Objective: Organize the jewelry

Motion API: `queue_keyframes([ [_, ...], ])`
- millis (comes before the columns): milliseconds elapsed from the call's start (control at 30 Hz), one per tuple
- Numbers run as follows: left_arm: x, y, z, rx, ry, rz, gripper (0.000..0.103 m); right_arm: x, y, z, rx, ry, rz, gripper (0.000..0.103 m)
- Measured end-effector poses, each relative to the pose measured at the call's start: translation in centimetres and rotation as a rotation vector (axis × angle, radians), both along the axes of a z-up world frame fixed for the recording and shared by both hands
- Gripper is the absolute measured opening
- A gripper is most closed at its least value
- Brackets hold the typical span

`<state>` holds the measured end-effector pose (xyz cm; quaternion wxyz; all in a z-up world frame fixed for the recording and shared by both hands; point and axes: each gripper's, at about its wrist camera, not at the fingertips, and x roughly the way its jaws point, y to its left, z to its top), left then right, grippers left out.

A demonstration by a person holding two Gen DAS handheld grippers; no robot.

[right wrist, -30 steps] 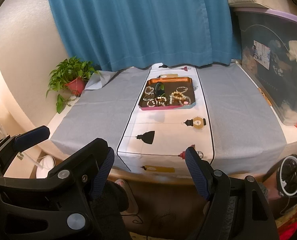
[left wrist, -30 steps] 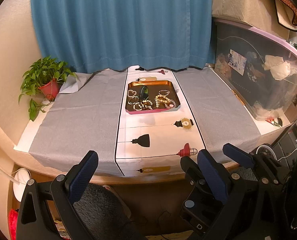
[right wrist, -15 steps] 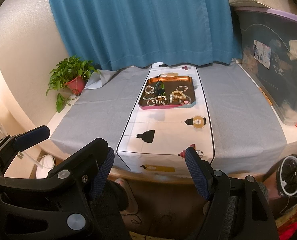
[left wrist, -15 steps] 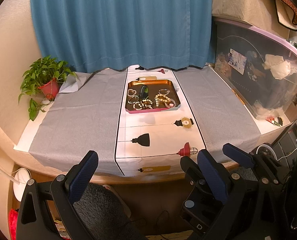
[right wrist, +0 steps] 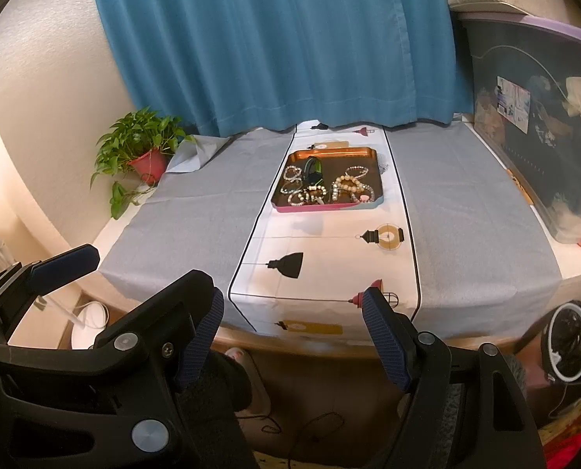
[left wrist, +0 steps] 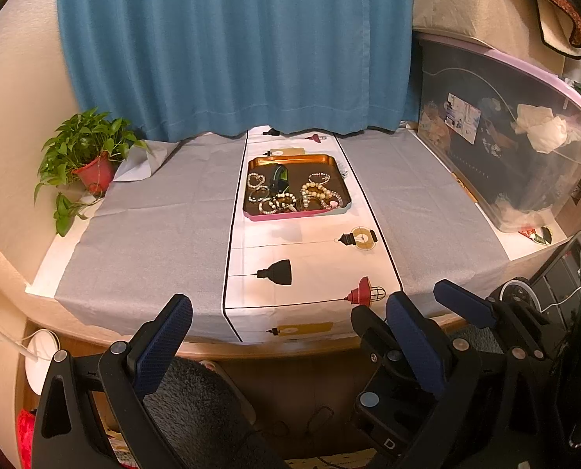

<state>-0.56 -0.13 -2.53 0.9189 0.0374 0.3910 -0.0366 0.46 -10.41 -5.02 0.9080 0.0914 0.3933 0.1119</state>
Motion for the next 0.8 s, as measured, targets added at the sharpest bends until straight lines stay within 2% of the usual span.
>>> queue_keyframes([
  [800,-0.4,0.8,-0.9,0.008,0.015,-0.014,0.099,-0.2,0.5,-0.9,0.005,0.011,0.015,0.074],
])
